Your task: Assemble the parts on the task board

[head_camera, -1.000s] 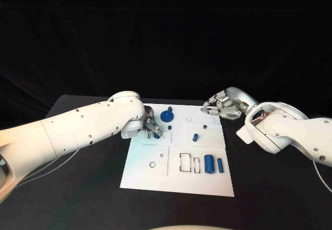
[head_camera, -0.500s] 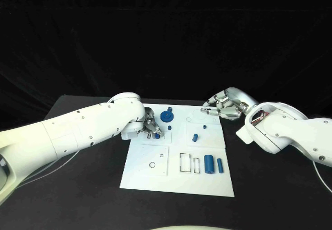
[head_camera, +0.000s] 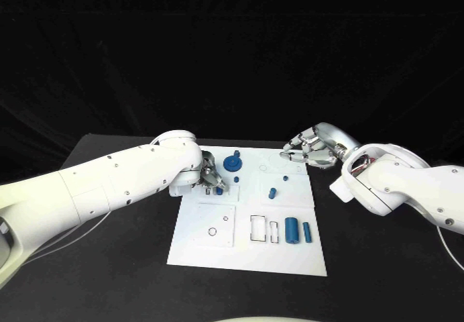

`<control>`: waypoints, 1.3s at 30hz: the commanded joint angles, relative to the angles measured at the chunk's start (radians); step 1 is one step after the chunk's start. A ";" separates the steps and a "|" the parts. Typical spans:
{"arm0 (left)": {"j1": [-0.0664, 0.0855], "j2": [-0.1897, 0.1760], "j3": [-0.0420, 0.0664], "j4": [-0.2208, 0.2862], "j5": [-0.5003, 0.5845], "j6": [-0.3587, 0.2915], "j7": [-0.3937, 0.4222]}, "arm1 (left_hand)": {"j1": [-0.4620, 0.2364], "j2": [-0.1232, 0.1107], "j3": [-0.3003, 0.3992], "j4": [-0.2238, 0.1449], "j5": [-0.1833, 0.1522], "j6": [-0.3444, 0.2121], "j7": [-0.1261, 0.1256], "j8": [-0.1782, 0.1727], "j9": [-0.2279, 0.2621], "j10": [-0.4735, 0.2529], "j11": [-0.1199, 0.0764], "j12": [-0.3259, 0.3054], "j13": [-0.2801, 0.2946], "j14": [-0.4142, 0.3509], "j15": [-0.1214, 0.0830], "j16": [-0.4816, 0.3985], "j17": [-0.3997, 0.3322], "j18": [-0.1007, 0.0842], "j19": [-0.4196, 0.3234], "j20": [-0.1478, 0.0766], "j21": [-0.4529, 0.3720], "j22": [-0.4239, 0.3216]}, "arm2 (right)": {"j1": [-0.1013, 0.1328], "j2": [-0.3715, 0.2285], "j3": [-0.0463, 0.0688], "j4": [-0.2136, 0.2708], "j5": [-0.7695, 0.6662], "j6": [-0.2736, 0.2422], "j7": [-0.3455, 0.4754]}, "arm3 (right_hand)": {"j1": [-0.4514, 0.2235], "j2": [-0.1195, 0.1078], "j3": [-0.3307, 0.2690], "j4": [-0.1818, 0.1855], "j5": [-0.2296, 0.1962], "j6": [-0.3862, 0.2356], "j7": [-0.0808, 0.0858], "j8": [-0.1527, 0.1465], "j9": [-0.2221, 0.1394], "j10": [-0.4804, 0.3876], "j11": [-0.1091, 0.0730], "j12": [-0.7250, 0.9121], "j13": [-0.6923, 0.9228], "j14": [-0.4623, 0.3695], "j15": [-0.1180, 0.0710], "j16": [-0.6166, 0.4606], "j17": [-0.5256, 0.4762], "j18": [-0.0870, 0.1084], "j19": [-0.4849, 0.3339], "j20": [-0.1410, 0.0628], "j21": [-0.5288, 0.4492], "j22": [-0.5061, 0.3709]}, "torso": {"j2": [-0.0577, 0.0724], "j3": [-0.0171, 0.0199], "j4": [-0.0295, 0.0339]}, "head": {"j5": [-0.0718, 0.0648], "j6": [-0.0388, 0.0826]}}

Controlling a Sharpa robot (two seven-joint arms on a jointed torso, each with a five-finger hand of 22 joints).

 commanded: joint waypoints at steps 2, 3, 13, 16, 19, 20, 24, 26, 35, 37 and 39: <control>0.000 0.000 0.000 -0.001 0.005 0.008 -0.036 | -0.001 0.009 -0.015 0.005 -0.001 0.001 0.003 -0.004 -0.001 0.005 -0.001 0.004 0.000 0.051 -0.005 -0.007 0.067 -0.020 0.004 0.000 0.005 0.000 | -0.001 -0.001 0.000 0.002 -0.004 0.011 0.003 | -0.006 0.002 -0.006 0.001 0.003 -0.004 -0.004 0.004 0.001 -0.005 -0.002 -0.005 -0.001 0.051 -0.006 -0.006 0.031 0.011 -0.007 -0.002 -0.006 0.140 | 0.000 -0.0001 0.0000 | 0.001 0.001; 0.000 0.000 0.000 -0.001 0.005 0.006 -0.036 | -0.004 0.009 -0.023 0.009 -0.001 0.001 0.003 -0.005 -0.002 0.005 0.000 0.005 0.000 0.051 -0.005 -0.007 0.067 -0.020 0.003 0.000 0.005 0.000 | -0.001 -0.001 0.000 0.002 -0.004 0.010 0.003 | -0.006 0.002 -0.006 0.001 0.003 -0.004 -0.004 0.004 0.001 -0.005 -0.002 -0.005 -0.001 0.051 -0.006 -0.006 0.031 0.011 -0.007 -0.002 -0.006 0.140 | 0.000 -0.0004 0.0001 | 0.001 0.002; 0.000 -0.014 0.003 0.013 0.004 -0.034 -0.026 | -0.030 -0.012 -0.146 0.063 -0.001 0.003 0.002 -0.009 -0.003 0.003 -0.001 0.007 0.000 0.051 -0.005 -0.007 0.068 -0.020 0.002 0.000 0.003 -0.002 | -0.001 0.000 0.000 -0.001 -0.004 0.010 0.005 | -0.009 0.002 -0.007 0.001 0.002 -0.004 -0.004 0.004 0.001 -0.006 -0.002 -0.006 -0.002 0.051 -0.006 -0.007 0.030 0.012 -0.008 -0.002 -0.008 0.139 | 0.000 -0.0006 -0.0002 | -0.001 0.002; 0.000 -0.020 0.004 0.020 0.004 -0.045 -0.025 | -0.025 -0.010 -0.177 0.074 -0.001 0.001 0.003 -0.010 -0.003 -0.002 -0.001 -0.002 -0.011 0.051 -0.005 -0.008 0.068 -0.019 0.001 -0.001 0.001 -0.004 | -0.001 0.000 0.000 -0.003 -0.004 0.009 0.005 | -0.009 0.002 -0.007 0.001 0.002 -0.004 -0.004 0.004 0.001 -0.006 -0.002 -0.006 -0.002 0.051 -0.006 -0.007 0.030 0.012 -0.008 -0.002 -0.008 0.139 | 0.000 -0.0005 -0.0004 | -0.002 0.002; 0.000 -0.026 0.006 0.026 0.011 -0.056 -0.024 | -0.014 -0.006 -0.204 0.083 -0.001 -0.003 0.004 -0.011 -0.003 -0.007 0.000 -0.009 -0.020 0.051 -0.005 -0.008 0.068 -0.019 0.000 -0.001 0.000 -0.006 | -0.001 -0.001 0.000 -0.005 -0.004 0.009 0.005 | -0.009 0.002 -0.007 0.001 0.002 -0.004 -0.004 0.004 0.001 -0.006 -0.002 -0.006 -0.002 0.051 -0.006 -0.007 0.030 0.012 -0.008 -0.002 -0.008 0.139 | -0.001 -0.0003 0.0008 | -0.003 0.002; 0.000 -0.027 0.007 0.028 0.013 -0.058 -0.024 | -0.011 -0.005 -0.212 0.086 -0.001 -0.005 0.004 -0.011 -0.003 -0.009 0.001 -0.011 -0.022 0.051 -0.005 -0.008 0.069 -0.018 0.000 -0.001 0.000 -0.007 | -0.001 -0.001 0.000 -0.005 -0.004 0.009 0.005 | -0.009 0.002 -0.007 0.001 0.002 -0.004 -0.004 0.004 0.001 -0.006 -0.002 -0.006 -0.002 0.051 -0.006 -0.007 0.030 0.012 -0.008 -0.002 -0.008 0.139 | -0.001 0.0000 0.0014 | -0.003 0.003; 0.001 -0.037 0.014 0.038 0.019 -0.070 -0.024 | 0.002 0.000 -0.236 0.092 -0.001 -0.009 0.006 -0.011 -0.002 -0.015 0.002 -0.019 -0.033 0.051 -0.004 -0.009 0.068 -0.018 0.000 0.000 -0.001 -0.007 | -0.001 0.000 0.000 -0.007 -0.004 0.008 0.005 | -0.009 0.002 -0.007 0.001 0.002 -0.004 -0.004 0.004 0.001 -0.006 -0.002 -0.006 -0.002 0.051 -0.006 -0.007 0.030 0.012 -0.008 -0.002 -0.008 0.139 | 0.000 0.0003 0.0013 | -0.003 0.004; 0.001 -0.044 0.020 0.044 0.020 -0.076 -0.023 | 0.010 0.002 -0.248 0.095 -0.001 -0.012 0.007 -0.011 -0.001 -0.019 0.003 -0.026 -0.040 0.051 -0.003 -0.010 0.068 -0.018 -0.002 0.000 -0.003 -0.011 | -0.001 0.000 0.000 -0.009 -0.004 0.008 0.006 | -0.009 0.002 -0.007 0.001 0.002 -0.004 -0.004 0.004 0.001 -0.006 -0.002 -0.006 -0.002 0.051 -0.006 -0.007 0.030 0.012 -0.008 -0.002 -0.008 0.139 | -0.001 0.0001 0.0009 | -0.002 0.006; 0.032 -0.091 0.055 0.067 0.043 -0.074 -0.013 | 0.146 0.029 -0.287 0.077 0.000 -0.080 0.038 -0.043 -0.015 -0.152 0.030 -0.235 -0.253 0.049 0.017 -0.015 0.065 -0.002 -0.046 0.011 -0.053 -0.095 | -0.001 0.000 0.000 -0.015 -0.003 0.007 0.006 | -0.009 0.002 -0.007 0.001 0.002 -0.004 -0.004 0.004 0.001 -0.006 -0.002 -0.006 -0.002 0.051 -0.006 -0.007 0.030 0.012 -0.008 -0.002 -0.008 0.139 | -0.001 0.0002 0.0023 | -0.003 0.014; 0.049 -0.095 0.059 0.057 0.044 -0.079 -0.007 | 0.153 0.028 -0.295 0.083 -0.001 -0.102 0.048 -0.060 -0.025 -0.163 0.038 -0.244 -0.261 0.049 0.023 -0.015 0.065 -0.001 -0.048 0.014 -0.056 -0.100 | -0.001 -0.001 0.000 -0.016 -0.003 0.006 0.006 | -0.009 0.002 -0.007 0.001 0.002 -0.004 -0.004 0.004 0.001 -0.006 -0.002 -0.006 -0.002 0.051 -0.006 -0.007 0.030 0.012 -0.008 -0.002 -0.008 0.139 | -0.001 -0.0002 0.0037 | -0.001 0.018; 0.064 -0.095 0.062 0.042 0.046 -0.096 0.004 | 0.164 0.027 -0.308 0.092 -0.001 -0.128 0.061 -0.086 -0.044 -0.177 0.050 -0.256 -0.273 0.049 0.032 -0.016 0.065 0.003 -0.060 0.021 -0.071 -0.124 | -0.001 0.001 0.000 -0.018 -0.003 0.006 0.006 | -0.009 0.002 -0.007 0.001 0.002 -0.004 -0.004 0.004 0.001 -0.006 -0.002 -0.006 -0.002 0.051 -0.006 -0.007 0.030 0.012 -0.008 -0.002 -0.008 0.139 | -0.001 -0.0003 0.0030 | 0.000 0.022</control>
